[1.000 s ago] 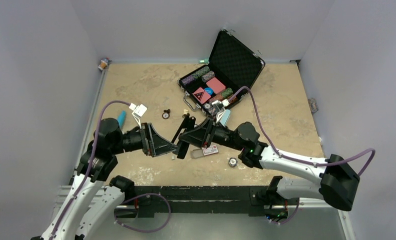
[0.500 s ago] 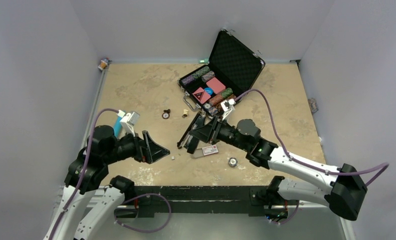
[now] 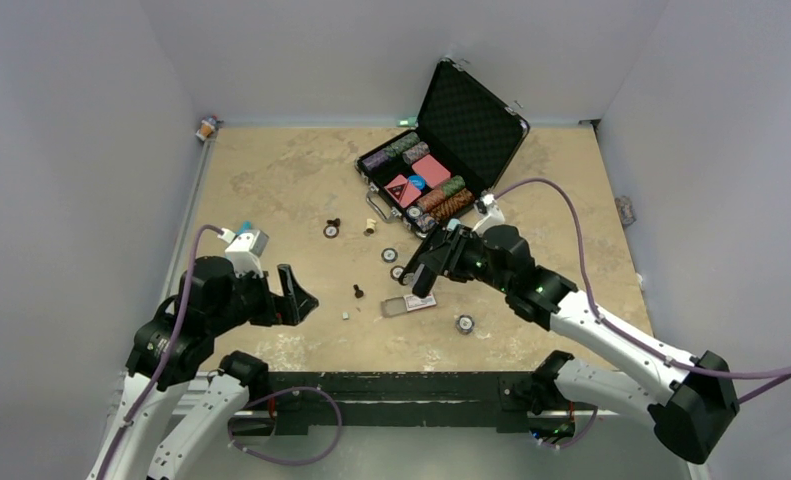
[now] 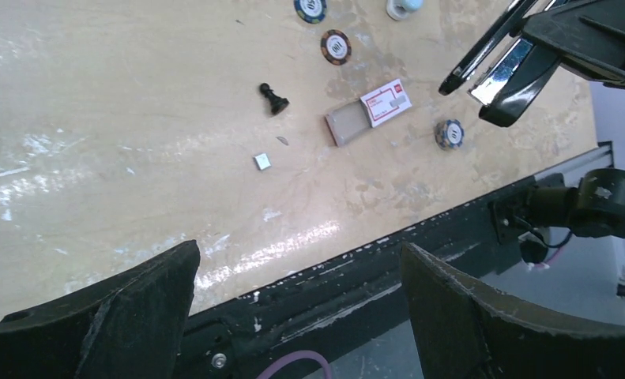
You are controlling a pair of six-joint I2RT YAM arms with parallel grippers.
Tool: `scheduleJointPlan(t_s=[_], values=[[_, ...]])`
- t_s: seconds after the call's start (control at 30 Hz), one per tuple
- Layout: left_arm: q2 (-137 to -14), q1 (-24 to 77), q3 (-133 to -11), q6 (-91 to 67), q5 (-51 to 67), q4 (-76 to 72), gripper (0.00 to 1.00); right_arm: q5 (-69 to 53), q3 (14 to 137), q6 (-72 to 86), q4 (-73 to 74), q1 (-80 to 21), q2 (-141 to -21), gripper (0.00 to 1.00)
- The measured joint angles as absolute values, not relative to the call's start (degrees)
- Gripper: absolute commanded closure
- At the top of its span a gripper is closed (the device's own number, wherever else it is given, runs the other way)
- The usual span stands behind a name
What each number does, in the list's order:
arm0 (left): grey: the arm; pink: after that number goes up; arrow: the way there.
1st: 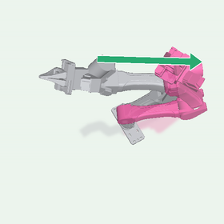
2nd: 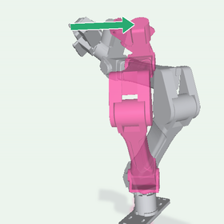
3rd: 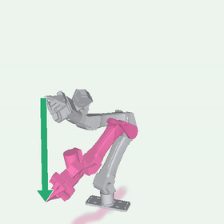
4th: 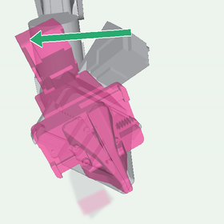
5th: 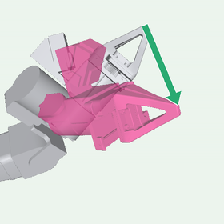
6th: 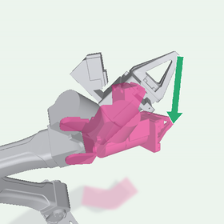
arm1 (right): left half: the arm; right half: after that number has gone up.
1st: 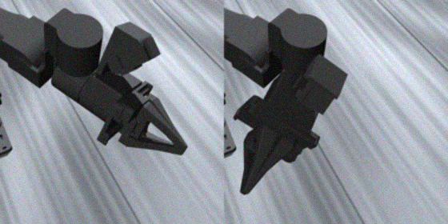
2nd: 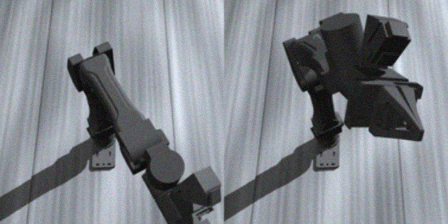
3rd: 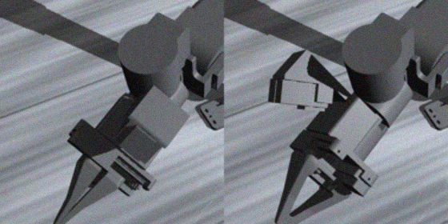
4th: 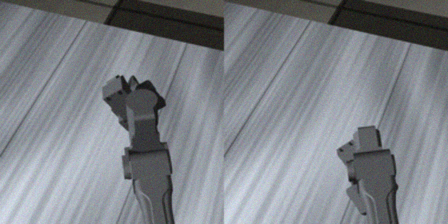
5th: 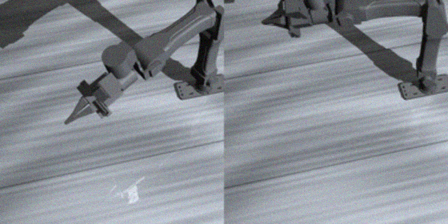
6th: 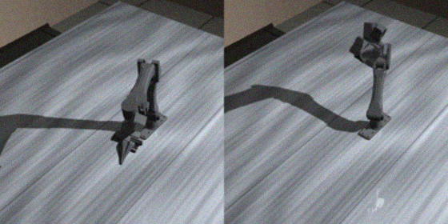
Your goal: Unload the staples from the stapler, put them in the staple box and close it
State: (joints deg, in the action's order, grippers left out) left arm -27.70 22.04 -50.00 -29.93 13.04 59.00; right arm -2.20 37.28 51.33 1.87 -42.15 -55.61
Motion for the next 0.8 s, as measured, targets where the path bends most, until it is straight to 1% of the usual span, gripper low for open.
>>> scheduleJointPlan(t_s=[0.13, 0.33, 0.6, 0.8], values=[[-27.70, 22.04, -51.00, -28.84, 9.74, 59.29, 0.00, 2.07, 41.36, 50.57, 11.14, -40.64, -57.60, 1.00], [-27.79, 21.87, -51.07, -28.21, 7.68, 58.74, 0.00, 7.20, 45.89, 48.71, 19.25, -36.01, -61.98, 1.00], [-27.49, 21.80, -50.98, -27.86, 7.20, 58.08, 0.00, 14.52, 50.17, 47.72, 27.77, -28.64, -71.40, 1.00], [-26.72, 21.80, -50.87, -27.86, 7.20, 57.89, 0.00, 17.72, 54.72, 46.94, 29.89, -25.91, -81.21, 1.00]])
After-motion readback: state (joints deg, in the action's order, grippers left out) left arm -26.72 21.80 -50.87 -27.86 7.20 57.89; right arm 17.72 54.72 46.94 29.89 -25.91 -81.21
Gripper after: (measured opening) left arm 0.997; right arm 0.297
